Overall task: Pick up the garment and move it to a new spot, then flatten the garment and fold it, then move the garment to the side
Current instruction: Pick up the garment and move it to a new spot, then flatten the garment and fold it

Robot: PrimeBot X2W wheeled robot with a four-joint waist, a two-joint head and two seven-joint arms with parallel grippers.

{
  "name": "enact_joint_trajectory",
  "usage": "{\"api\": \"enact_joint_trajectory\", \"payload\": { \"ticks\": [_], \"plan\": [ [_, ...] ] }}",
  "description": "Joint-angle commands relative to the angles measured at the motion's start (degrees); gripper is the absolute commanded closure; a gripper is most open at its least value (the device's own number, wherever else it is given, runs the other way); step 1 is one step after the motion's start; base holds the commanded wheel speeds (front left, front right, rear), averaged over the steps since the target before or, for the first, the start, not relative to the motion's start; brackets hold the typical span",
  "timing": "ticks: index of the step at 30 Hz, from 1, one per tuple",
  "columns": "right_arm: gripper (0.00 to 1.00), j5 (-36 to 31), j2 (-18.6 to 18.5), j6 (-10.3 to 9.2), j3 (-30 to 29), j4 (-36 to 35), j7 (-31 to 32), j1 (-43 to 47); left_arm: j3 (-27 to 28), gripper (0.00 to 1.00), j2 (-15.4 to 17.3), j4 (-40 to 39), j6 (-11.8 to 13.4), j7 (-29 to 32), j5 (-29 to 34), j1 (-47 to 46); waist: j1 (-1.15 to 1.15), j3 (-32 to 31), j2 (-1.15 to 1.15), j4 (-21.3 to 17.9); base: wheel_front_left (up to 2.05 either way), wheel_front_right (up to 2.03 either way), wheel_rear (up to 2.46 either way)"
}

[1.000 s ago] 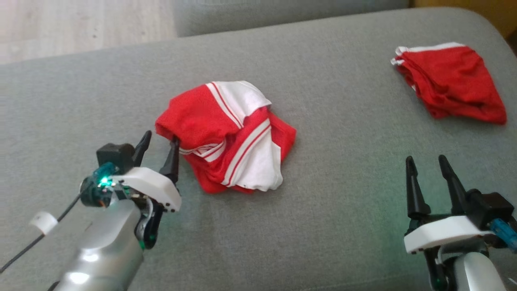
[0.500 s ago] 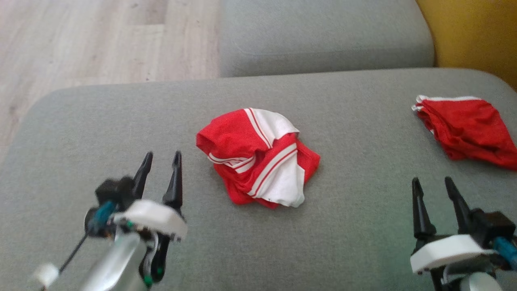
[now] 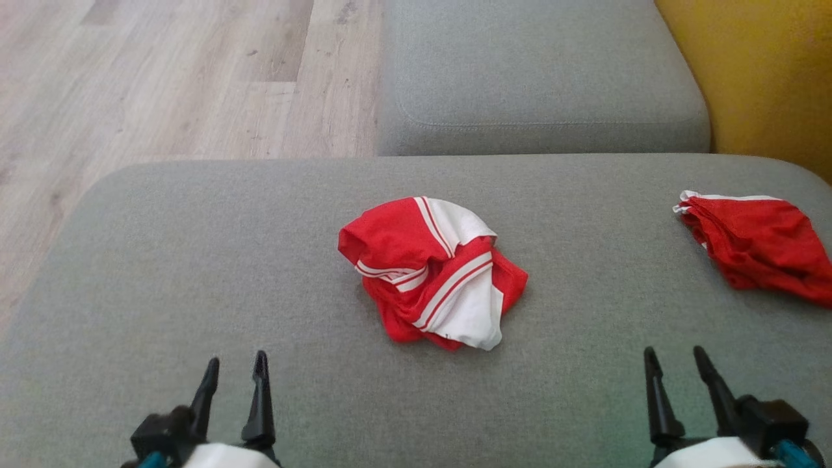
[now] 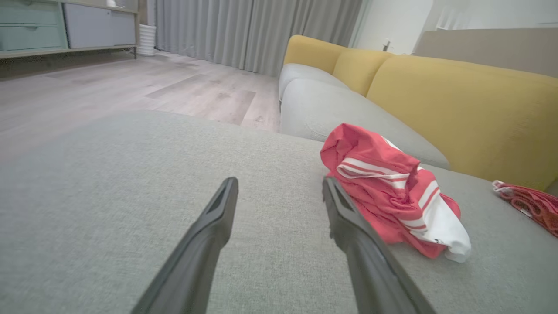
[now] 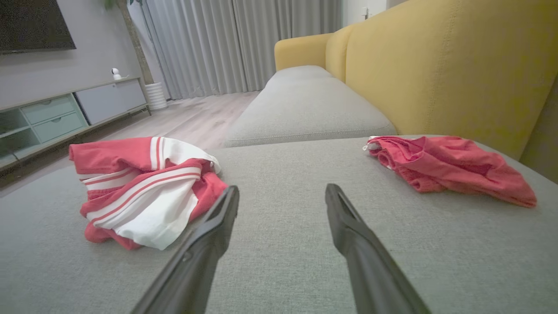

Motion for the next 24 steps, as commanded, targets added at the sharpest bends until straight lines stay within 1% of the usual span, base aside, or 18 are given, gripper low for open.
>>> {"api": "enact_joint_trajectory", "payload": {
  "ticks": [1, 4, 9, 24],
  "plan": [
    [0.0, 0.35, -0.41, 0.37, 1.83, -1.62, -0.86, -1.72, 3.18, 0.0, 0.81, -2.76, 0.73, -0.62, 0.41, -2.1, 0.01, -0.16, 0.0, -0.1, 0.0, 0.0, 0.0],
    [0.0, 0.52, -0.41, 0.37, 2.45, -1.11, -1.26, -1.57, 3.97, 0.0, 0.73, -5.13, 1.76, -0.62, 1.33, 0.27, 0.01, -0.55, 0.0, -0.38, 0.0, 0.0, 0.0],
    [0.0, 0.34, -0.41, 0.37, 2.8, -0.48, -1.6, -2.0, 4.21, 0.0, 0.62, -7.26, 2.24, -0.62, 1.74, 2.31, 0.01, -0.84, 0.0, -0.43, 0.0, 0.0, 0.0],
    [0.0, 0.05, -0.41, 0.37, 2.8, 1.18, -1.53, -2.87, 3.75, 0.0, 1.07, -8.27, 3.07, 0.04, 1.59, 2.86, 0.01, -0.53, 0.0, 0.52, 0.0, 0.0, 0.0]
  ]
}}
